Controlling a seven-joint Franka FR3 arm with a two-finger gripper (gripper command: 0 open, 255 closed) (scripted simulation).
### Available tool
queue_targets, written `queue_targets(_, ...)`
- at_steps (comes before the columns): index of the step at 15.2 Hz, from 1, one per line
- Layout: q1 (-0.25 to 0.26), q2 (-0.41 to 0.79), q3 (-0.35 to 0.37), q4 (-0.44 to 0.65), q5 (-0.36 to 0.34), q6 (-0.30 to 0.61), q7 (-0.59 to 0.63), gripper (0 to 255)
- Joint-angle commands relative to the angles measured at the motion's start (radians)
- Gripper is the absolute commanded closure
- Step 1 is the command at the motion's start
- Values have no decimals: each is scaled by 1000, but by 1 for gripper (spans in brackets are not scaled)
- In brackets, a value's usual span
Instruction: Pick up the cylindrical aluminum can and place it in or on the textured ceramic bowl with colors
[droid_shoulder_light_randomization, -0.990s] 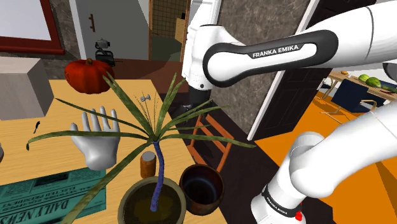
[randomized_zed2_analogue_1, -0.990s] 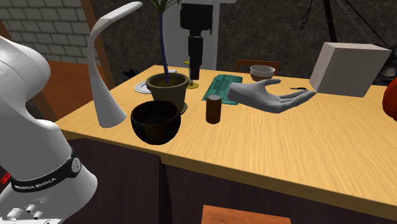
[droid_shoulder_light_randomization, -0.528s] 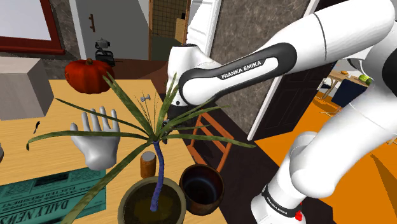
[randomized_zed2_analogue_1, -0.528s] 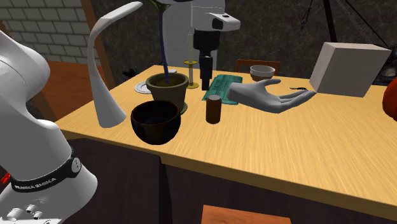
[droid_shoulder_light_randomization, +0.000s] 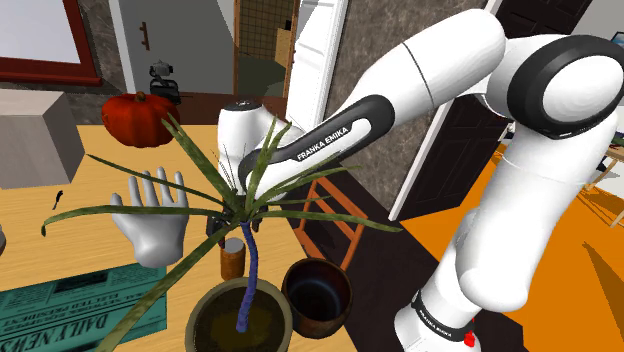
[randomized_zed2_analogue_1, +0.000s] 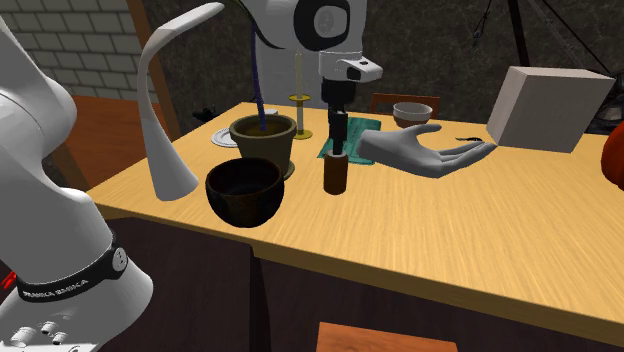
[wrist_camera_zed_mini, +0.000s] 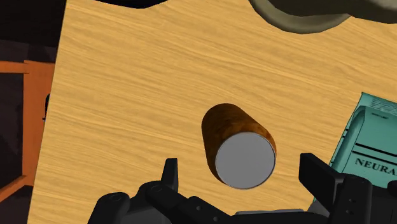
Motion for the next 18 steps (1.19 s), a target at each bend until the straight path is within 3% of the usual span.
queue_targets(1,10,66,-1,40,-38,24,36,0)
queue_targets(8,20,142,-16,20,-82,116,67,0)
queue_targets(16,21,142,-16,20,-82,115,67,0)
queue_targets(17,21,142,-16,20,-82,115,67,255)
queue_targets(18,21,142,-16,20,-82,115,67,255)
